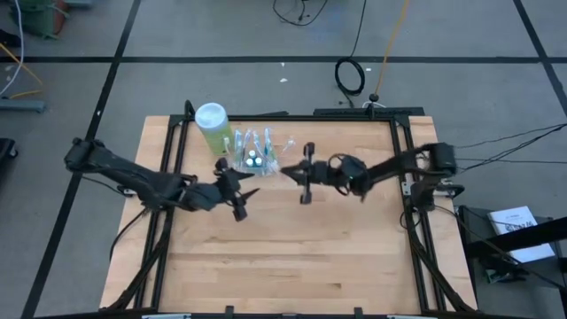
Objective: Pick & Place toothbrushing station
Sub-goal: Put the orange toothbrush into the transparent organizer
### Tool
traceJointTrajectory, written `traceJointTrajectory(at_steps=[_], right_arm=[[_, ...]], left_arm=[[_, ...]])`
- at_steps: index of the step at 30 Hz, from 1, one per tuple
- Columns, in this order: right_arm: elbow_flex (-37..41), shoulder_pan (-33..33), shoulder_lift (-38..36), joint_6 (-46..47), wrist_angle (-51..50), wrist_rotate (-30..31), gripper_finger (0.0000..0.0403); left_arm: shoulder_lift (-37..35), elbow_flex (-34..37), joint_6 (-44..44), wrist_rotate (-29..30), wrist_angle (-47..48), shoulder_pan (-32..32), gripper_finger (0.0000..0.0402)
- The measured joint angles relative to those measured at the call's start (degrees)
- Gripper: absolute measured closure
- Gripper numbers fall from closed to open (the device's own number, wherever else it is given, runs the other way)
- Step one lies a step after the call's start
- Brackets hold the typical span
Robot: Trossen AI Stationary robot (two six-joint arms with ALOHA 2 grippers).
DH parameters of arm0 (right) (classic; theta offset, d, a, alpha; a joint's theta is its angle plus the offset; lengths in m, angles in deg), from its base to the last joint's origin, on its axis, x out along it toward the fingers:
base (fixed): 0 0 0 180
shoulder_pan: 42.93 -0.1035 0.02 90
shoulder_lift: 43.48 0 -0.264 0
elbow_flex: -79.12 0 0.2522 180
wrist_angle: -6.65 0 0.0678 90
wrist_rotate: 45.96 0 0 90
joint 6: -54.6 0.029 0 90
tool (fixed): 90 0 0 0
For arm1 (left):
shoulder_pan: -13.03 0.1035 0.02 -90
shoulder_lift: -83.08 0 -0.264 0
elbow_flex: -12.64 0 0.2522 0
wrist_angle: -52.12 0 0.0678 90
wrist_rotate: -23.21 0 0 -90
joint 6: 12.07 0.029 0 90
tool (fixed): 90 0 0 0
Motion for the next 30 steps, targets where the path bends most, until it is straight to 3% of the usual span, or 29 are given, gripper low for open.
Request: traceJointTrajectory(at_steps=[9,13,18,27,30], right_arm=[[-14.93,5.30,15.18,1.71,4.46,0.30,0.0402],[-18.62,6.31,19.17,2.08,3.75,5.51,0.0402],[-18.82,7.08,20.47,0.97,1.95,11.82,0.0402],[-18.82,6.73,20.40,-6.11,3.53,12.72,0.0402],[-18.82,6.14,20.40,-8.92,2.43,17.20,0.0403]], left_arm=[[-7.86,-0.02,-1.41,-0.66,3.24,-0.31,0.0183],[-7.80,-0.02,-1.74,-1.15,5.68,-0.31,0.0183],[-7.29,-0.02,-2.73,-1.24,8.04,-0.31,0.0183],[-7.33,-0.02,-3.00,-1.25,8.14,-0.31,0.0183],[-7.33,-0.02,-3.00,-1.24,8.14,-0.31,0.0183]])
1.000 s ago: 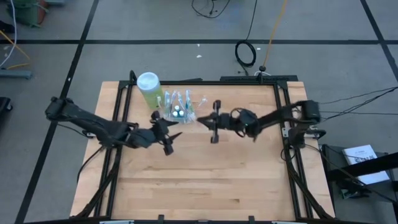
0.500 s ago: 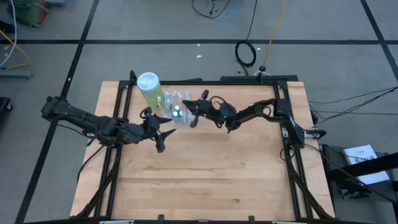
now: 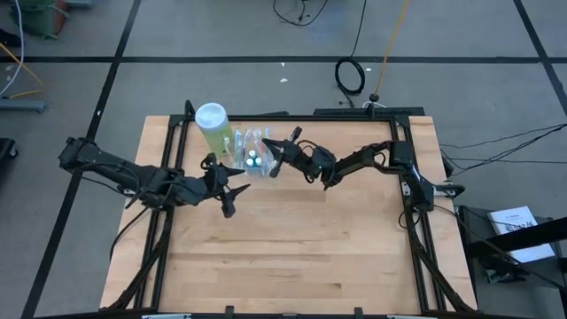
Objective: Pick & Place toothbrushing station
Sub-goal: Put the orange toothbrush into the transparent organizer
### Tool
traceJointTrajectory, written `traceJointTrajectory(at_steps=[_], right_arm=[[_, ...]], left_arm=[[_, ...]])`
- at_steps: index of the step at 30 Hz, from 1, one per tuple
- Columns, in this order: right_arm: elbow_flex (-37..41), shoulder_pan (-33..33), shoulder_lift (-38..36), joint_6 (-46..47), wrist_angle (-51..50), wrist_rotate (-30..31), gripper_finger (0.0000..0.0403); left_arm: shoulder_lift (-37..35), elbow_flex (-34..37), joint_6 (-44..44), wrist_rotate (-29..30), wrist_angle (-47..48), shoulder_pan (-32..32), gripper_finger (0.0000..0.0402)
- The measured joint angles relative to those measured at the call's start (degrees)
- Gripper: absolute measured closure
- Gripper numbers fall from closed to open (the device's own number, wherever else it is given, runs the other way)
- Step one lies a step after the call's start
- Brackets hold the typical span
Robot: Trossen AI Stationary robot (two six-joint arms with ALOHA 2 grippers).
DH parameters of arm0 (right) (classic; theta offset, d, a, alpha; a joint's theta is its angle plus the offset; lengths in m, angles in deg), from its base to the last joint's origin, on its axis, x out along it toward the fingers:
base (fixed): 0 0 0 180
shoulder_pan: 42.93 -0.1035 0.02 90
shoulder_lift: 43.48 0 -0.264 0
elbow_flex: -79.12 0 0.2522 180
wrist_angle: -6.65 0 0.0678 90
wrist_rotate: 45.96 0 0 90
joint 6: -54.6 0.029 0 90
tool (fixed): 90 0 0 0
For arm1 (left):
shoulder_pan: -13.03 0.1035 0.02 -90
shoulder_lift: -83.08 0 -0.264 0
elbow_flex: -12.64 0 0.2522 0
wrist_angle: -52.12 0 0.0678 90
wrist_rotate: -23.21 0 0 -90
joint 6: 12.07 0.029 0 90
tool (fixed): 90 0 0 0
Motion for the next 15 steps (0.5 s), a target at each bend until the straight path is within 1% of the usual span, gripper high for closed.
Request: traceJointTrajectory(at_steps=[2,7,15], right_arm=[[0.02,-0.37,-0.02,-0.74,-2.12,2.40,0.0403],[0.55,-0.96,-0.02,-0.43,-5.21,2.41,0.0403],[0.62,-2.23,0.00,-1.85,-18.72,2.36,0.0403]], left_arm=[[0.00,0.00,0.00,-0.02,0.02,0.00,0.0183],[0.00,0.00,0.07,0.00,0.00,0.00,0.0183],[0.00,0.00,0.02,0.00,-0.02,-0.02,0.0183]])
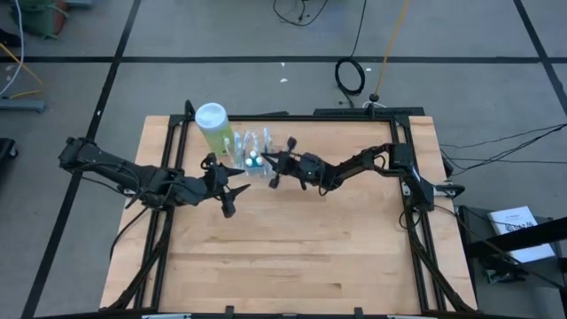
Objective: Pick & Place toothbrushing station
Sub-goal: Put the orange toothbrush into the transparent organizer, then return to Home Position
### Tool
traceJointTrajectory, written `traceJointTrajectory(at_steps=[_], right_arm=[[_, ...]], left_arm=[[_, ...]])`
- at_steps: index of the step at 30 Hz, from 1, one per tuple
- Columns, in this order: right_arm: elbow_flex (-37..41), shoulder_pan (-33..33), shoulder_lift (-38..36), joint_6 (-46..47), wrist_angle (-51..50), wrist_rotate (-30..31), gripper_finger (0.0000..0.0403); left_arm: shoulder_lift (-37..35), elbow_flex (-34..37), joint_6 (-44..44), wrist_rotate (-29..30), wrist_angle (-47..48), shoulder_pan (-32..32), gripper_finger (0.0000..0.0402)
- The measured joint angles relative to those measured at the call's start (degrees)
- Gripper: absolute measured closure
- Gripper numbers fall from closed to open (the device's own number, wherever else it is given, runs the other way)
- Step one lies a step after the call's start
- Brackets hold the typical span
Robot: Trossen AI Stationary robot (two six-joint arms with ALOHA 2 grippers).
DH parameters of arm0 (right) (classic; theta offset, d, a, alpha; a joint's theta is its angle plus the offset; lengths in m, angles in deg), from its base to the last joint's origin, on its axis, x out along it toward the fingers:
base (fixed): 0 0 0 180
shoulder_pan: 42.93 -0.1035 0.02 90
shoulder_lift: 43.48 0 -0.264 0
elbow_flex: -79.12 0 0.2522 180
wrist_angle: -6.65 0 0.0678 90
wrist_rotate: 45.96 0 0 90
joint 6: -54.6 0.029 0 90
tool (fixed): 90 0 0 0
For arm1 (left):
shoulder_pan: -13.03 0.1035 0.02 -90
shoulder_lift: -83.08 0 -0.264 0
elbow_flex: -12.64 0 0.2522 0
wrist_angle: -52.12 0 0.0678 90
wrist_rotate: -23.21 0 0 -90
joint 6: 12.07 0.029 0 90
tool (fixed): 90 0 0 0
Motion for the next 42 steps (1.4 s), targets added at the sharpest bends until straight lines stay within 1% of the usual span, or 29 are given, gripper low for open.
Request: traceJointTrajectory(at_steps=[3,10,15,20,23,28,31,34,36,38,42], right_arm=[[-0.01,-0.55,0.02,-0.21,-2.10,0.01,0.0403],[0.01,-0.93,0.00,-2.75,-0.51,0.27,0.0396],[0.01,-0.86,0.00,-2.69,-0.40,1.15,0.0358],[0.02,-1.66,-0.36,-2.69,-0.77,9.25,0.0308],[0.05,-2.76,-2.97,-2.66,-6.84,11.94,0.0284],[0.08,-5.69,-10.59,0.99,-27.18,11.79,0.0261],[0.08,-7.34,-16.70,1.86,-40.07,11.83,0.0257],[0.08,-8.96,-22.36,1.43,-49.58,11.85,0.0260],[0.08,-10.06,-26.48,1.27,-54.25,11.83,0.0263],[0.06,-11.08,-30.76,1.25,-57.53,11.91,0.0265],[0.05,-12.76,-39.23,1.39,-64.01,12.01,0.0264]], left_arm=[[0.00,0.00,0.00,0.00,0.00,0.00,0.0183],[0.00,0.00,-0.04,0.00,-0.02,0.02,0.0183],[0.00,-0.02,-0.04,0.00,-0.03,0.00,0.0183],[0.00,-0.02,-0.04,0.00,0.00,0.00,0.0183],[0.00,-0.03,-0.04,-0.04,0.51,0.00,0.0183],[-0.49,-0.07,0.76,-0.29,3.23,-0.02,0.0183],[-1.46,-0.07,6.72,-0.12,3.39,-0.02,0.0183],[-2.51,-0.07,14.32,0.15,3.56,-0.02,0.0183],[-3.53,-0.07,17.99,0.16,3.75,-0.02,0.0183],[-4.53,-0.07,19.42,0.14,5.13,-0.02,0.0183],[-6.18,-0.07,18.17,0.17,9.12,-0.02,0.0183]])
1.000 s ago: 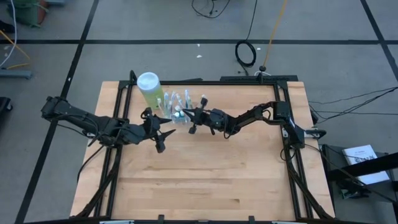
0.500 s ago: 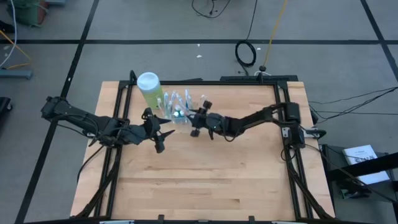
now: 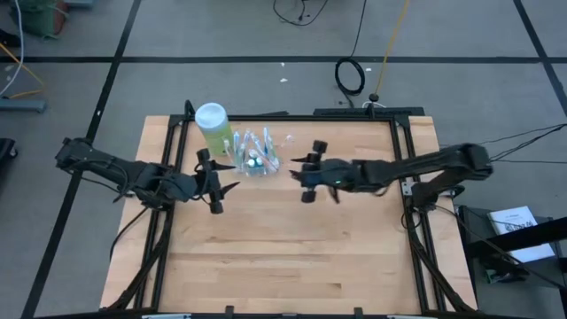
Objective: Pick & Place toothbrushing station
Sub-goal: Return to Home Position
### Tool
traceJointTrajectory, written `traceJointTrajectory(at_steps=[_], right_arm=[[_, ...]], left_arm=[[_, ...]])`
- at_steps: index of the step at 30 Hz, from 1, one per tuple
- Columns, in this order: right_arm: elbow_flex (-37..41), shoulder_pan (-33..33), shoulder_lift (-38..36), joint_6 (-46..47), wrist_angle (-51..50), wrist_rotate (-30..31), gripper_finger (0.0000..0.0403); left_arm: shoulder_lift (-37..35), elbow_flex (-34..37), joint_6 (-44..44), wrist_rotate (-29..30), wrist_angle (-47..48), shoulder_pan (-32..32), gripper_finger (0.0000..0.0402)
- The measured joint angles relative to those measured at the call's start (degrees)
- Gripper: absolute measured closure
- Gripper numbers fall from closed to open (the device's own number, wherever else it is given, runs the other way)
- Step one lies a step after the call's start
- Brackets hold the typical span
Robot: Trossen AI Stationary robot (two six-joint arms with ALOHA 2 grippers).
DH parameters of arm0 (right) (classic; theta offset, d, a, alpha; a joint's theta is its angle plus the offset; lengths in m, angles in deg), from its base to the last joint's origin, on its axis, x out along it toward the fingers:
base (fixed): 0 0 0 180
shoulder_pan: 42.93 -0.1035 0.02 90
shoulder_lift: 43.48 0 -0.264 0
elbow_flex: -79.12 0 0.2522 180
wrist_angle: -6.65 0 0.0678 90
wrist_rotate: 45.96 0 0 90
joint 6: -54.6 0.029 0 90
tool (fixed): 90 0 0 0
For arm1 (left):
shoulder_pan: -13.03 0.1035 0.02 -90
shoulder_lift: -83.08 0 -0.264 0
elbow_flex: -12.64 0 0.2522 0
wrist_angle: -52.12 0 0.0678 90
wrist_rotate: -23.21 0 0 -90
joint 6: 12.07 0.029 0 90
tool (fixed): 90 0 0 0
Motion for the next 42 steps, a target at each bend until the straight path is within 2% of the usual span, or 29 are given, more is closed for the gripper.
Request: traceJointTrajectory(at_steps=[5,8,13,21,29,37,42], right_arm=[[-0.04,-1.41,-8.34,7.09,-2.45,-0.02,0.0262],[-0.04,-2.10,-12.67,14.23,-8.14,-0.02,0.0262],[-0.03,-3.16,-18.54,15.71,-14.93,0.02,0.0262],[7.03,-3.86,-26.45,14.94,-16.63,0.03,0.0261],[13.67,-3.86,-35.84,13.96,-13.91,0.22,0.0261],[20.09,-3.84,-44.79,12.62,-12.69,0.09,0.0261],[23.18,-3.84,-48.37,12.30,-12.67,0.07,0.0261]], left_arm=[[-1.15,0.00,-2.19,-0.21,5.72,0.00,0.0183],[-1.10,0.00,-5.06,-0.60,9.28,0.00,0.0183],[-2.96,0.00,-9.24,0.04,10.26,0.49,0.0183],[-14.63,0.00,-12.43,-5.03,12.52,-0.69,0.0183],[-26.33,0.93,-12.92,-4.87,18.66,-1.81,0.0183],[-36.79,8.78,-13.91,-3.94,19.04,-1.78,0.0183],[-41.06,15.27,-12.38,-3.94,12.06,-1.79,0.0183]])
